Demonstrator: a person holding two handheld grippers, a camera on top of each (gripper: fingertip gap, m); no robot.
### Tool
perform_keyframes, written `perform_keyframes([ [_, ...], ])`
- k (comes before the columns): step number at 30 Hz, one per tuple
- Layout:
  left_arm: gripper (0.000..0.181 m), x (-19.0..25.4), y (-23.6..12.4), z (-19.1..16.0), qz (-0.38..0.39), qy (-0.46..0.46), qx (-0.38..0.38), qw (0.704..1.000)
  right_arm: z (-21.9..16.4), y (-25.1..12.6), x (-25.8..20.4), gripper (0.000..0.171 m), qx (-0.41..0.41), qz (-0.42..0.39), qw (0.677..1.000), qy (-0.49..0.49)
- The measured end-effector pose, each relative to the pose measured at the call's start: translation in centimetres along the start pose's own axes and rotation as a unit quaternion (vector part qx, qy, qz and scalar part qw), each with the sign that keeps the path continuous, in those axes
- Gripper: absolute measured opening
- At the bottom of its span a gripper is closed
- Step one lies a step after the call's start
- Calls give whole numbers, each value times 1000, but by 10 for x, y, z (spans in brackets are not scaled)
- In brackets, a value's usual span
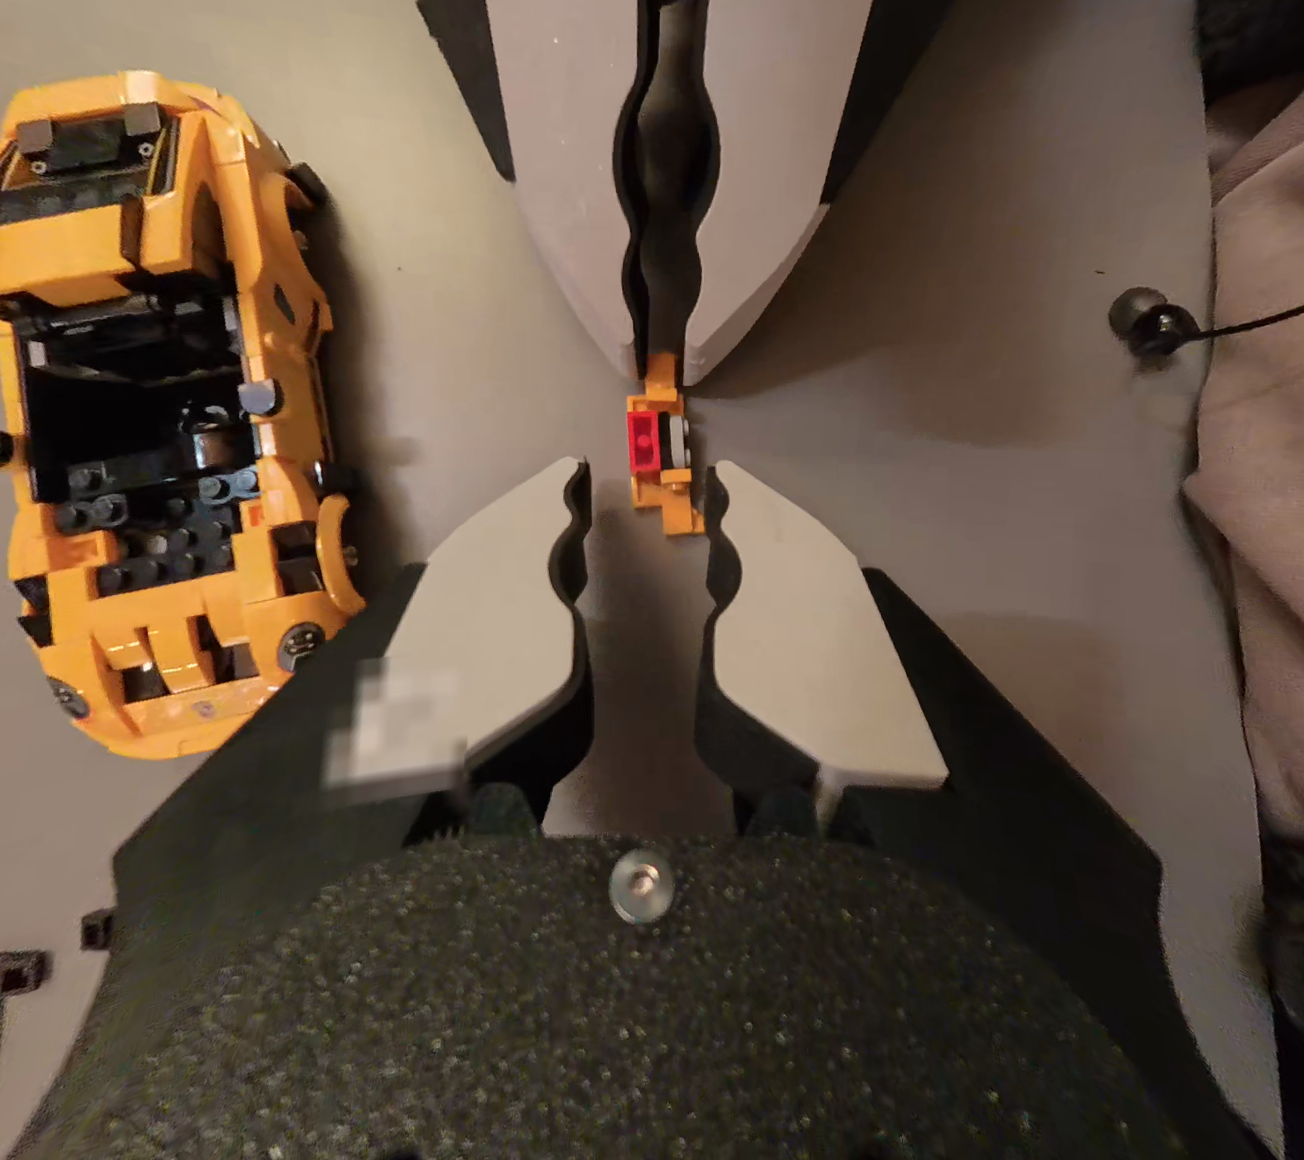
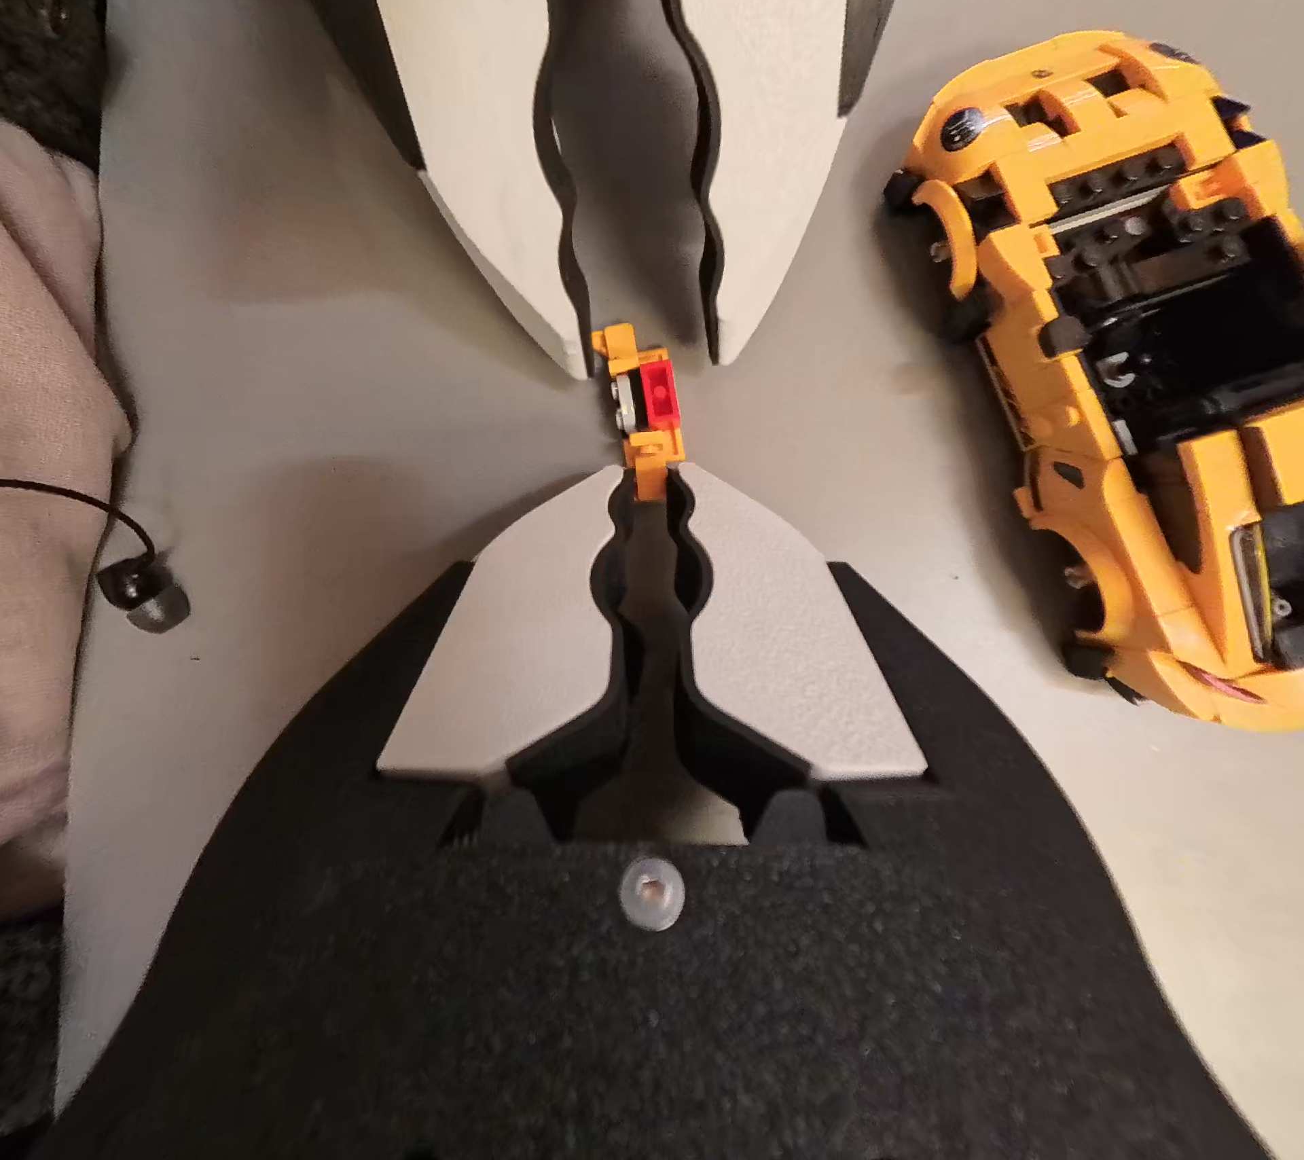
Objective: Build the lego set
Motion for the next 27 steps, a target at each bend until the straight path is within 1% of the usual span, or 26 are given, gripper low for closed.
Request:
perform_keyframes([
  [9,20,1,7,-3,-5,5,4,1000,3,3,-2,8,-35,7,999,0],
  [18,21,2,9,-3,-3,8,4,1000,4,4,-1,9,-56,15,998,5],
  [24,21,3,9,-4,-4,8,7,1000,3,3,-2,16,-54,13,998,5],
  [27,21,3,9,-4,-4,9,8,1000,6,-1,-3,15,-39,9,999,-2],
])
Point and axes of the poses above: each gripper's, where its closed fingertips meet, y out along the fingers, z out of its top, x = y × z across the jaws, the point moved 5 cm from there along -y, back along the fingers, and after that the axes turned 2 degrees about -x, right-handed, at the moved point
